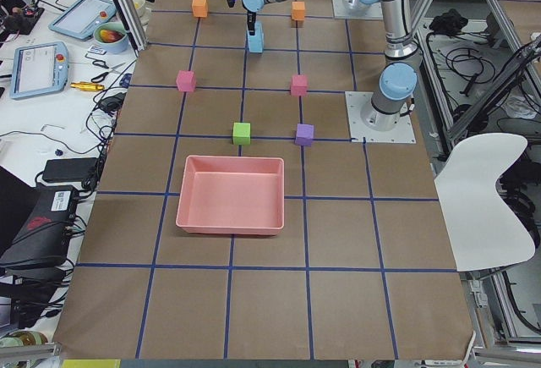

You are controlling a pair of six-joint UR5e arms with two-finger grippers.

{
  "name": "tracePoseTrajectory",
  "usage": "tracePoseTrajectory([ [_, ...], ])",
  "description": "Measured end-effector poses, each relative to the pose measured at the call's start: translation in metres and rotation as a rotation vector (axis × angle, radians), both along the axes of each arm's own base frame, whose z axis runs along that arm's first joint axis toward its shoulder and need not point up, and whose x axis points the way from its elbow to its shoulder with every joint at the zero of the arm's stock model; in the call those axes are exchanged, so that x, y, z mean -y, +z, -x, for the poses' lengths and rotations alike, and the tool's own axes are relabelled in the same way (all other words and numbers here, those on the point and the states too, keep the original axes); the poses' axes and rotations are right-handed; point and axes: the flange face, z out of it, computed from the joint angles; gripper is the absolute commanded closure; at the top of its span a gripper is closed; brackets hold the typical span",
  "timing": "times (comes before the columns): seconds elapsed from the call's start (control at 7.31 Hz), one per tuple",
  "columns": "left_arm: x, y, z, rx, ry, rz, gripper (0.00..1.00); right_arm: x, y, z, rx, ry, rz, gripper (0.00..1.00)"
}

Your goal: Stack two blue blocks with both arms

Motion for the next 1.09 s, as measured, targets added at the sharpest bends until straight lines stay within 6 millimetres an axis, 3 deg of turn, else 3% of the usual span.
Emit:
tracePoseTrajectory([
  [0.41, -0.013, -0.009, -0.007, 0.010, -0.003, -0.020, 0.00, -0.010, -0.007, 0.000, 0.000, -0.002, 0.001, 0.00],
  [0.55, -0.012, -0.001, -0.009, 0.001, 0.000, -0.009, 0.00, -0.011, -0.008, 0.000, 0.000, -0.002, 0.003, 0.00],
  [0.82, 0.004, 0.041, -0.024, -0.025, 0.013, 0.038, 0.00, -0.012, -0.007, 0.001, 0.000, -0.003, 0.004, 0.00],
  [1.09, 0.024, 0.097, -0.076, -0.027, 0.001, 0.054, 0.00, -0.012, -0.008, 0.001, 0.000, -0.004, 0.001, 0.00],
])
